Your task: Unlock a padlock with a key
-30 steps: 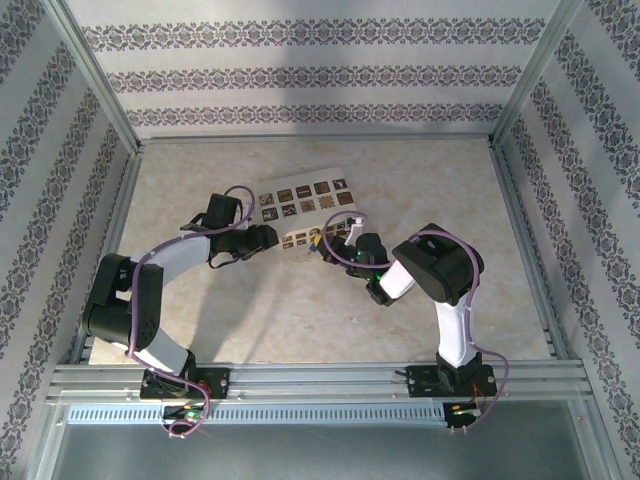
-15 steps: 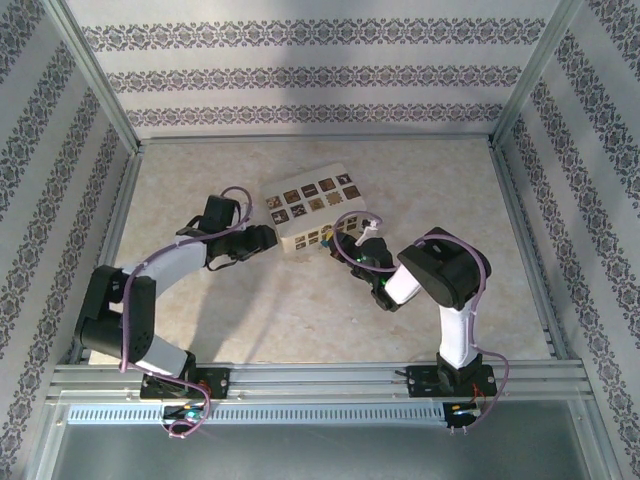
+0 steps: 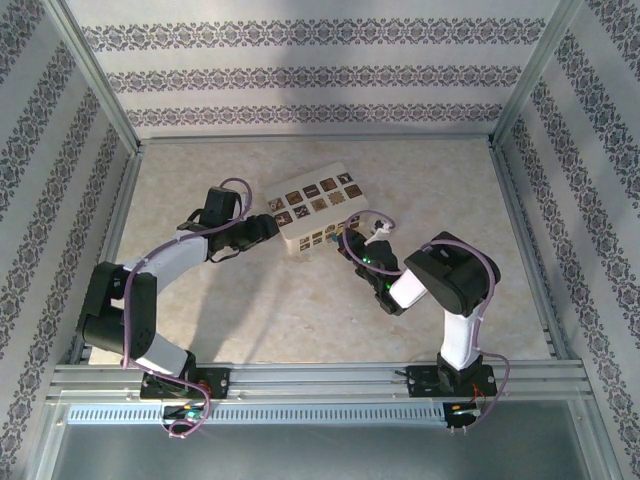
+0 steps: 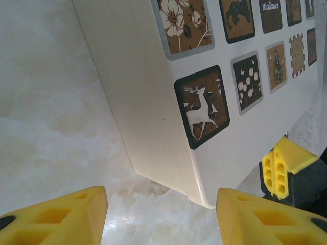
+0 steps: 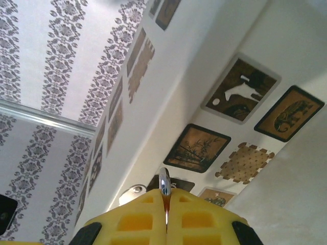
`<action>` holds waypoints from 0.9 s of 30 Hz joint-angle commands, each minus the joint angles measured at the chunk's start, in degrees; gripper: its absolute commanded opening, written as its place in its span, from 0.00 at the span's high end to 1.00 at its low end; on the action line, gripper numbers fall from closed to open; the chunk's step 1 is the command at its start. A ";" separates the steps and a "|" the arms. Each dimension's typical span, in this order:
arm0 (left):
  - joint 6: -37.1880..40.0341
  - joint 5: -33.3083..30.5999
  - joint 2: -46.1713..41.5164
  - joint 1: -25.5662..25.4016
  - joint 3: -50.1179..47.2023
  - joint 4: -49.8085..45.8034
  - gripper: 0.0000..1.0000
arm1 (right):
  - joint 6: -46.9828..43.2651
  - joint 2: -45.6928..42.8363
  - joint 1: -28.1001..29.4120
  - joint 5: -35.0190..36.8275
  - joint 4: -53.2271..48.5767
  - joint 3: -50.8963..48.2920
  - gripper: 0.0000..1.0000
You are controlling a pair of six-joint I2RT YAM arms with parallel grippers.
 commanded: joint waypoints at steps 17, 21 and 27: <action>11.31 -19.57 -21.84 -0.85 -1.17 -7.56 0.32 | -18.27 -31.53 -0.73 -0.76 -30.73 -0.92 1.00; 13.51 -24.98 -27.65 -0.72 -3.46 -6.53 0.22 | -21.86 -39.87 -1.79 -3.26 -45.90 2.02 1.00; 12.15 -32.92 -33.87 -0.42 -8.82 -0.50 0.09 | -26.20 -49.17 -4.53 -11.11 -59.96 5.51 0.99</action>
